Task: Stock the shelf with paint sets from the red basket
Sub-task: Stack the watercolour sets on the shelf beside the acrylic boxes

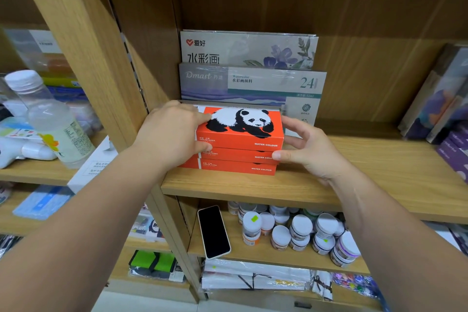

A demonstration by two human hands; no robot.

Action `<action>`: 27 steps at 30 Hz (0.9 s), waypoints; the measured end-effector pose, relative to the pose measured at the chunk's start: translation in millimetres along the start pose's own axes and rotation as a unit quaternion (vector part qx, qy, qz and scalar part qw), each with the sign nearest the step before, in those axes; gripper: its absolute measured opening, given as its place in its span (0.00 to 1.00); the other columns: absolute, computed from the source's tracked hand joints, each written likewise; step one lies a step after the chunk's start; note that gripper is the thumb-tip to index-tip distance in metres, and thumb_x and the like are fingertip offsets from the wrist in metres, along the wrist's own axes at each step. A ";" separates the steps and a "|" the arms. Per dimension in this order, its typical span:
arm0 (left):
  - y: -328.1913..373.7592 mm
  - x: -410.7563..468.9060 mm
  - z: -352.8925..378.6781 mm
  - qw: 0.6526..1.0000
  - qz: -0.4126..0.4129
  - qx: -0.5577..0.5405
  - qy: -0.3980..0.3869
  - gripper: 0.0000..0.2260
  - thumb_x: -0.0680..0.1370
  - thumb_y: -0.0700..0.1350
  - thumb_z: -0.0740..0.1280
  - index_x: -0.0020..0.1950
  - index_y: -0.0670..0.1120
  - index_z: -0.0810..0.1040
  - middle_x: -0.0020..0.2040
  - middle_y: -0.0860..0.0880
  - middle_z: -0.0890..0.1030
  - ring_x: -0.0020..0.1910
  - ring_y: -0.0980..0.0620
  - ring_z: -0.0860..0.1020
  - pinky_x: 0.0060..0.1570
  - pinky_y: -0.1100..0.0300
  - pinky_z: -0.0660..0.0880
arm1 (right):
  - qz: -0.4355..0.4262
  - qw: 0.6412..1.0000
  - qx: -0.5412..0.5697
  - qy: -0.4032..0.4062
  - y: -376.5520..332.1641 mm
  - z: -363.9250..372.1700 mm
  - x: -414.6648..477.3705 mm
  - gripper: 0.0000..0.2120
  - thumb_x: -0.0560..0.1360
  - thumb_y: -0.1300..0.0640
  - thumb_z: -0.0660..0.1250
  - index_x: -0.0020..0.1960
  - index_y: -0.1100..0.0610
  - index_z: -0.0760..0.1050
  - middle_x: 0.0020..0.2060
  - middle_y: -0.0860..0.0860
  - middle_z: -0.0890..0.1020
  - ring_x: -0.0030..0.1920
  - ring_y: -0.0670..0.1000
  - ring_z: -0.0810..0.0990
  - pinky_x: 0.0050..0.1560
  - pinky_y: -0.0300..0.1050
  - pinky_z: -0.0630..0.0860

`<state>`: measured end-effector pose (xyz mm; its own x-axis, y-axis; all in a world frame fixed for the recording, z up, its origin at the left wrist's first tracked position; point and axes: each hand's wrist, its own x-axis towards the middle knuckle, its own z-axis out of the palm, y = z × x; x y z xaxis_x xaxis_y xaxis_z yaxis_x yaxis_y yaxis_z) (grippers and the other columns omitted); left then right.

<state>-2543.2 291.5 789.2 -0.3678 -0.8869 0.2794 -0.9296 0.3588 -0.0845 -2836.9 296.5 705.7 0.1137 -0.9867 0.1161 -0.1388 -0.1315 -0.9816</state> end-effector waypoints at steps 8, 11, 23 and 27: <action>0.6 -4.0 1.5 1.000 0.003 0.003 0.014 0.32 0.75 0.62 0.73 0.77 0.56 0.72 0.69 0.52 0.78 0.68 0.46 0.72 0.62 0.49 0.73 | -0.001 0.995 0.070 0.070 18.5 10.4 -12.6 0.34 0.59 0.61 0.83 0.64 0.64 0.80 0.56 0.56 0.87 0.57 0.53 0.87 0.59 0.44 0.82; 1.7 -3.9 1.0 1.000 0.002 0.001 0.017 0.31 0.74 0.62 0.74 0.76 0.56 0.73 0.68 0.52 0.79 0.67 0.46 0.73 0.60 0.49 0.75 | -0.004 0.996 0.055 0.076 17.1 12.4 -14.3 0.30 0.65 0.67 0.79 0.67 0.64 0.78 0.58 0.57 0.86 0.59 0.53 0.86 0.62 0.46 0.81; 2.7 -0.5 3.7 1.000 -0.011 0.000 0.024 0.31 0.75 0.61 0.74 0.76 0.56 0.73 0.68 0.51 0.79 0.68 0.46 0.74 0.59 0.49 0.76 | -0.015 0.998 0.005 0.067 7.5 22.4 -19.4 0.25 0.78 0.71 0.69 0.72 0.57 0.74 0.64 0.48 0.83 0.61 0.46 0.84 0.58 0.38 0.79; 4.0 -2.8 3.7 1.000 -0.008 -0.007 0.017 0.31 0.73 0.60 0.76 0.74 0.54 0.75 0.67 0.49 0.80 0.66 0.42 0.74 0.58 0.46 0.77 | 0.005 0.998 0.004 0.066 4.5 25.8 -23.4 0.26 0.77 0.63 0.73 0.74 0.52 0.74 0.68 0.49 0.80 0.65 0.49 0.82 0.65 0.51 0.79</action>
<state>-2546.0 294.3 784.5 -0.3510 -0.8824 0.3133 -0.9350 0.3484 -0.0660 -2814.8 321.5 694.7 -0.0180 -0.9921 0.1239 -0.1307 -0.1206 -0.9841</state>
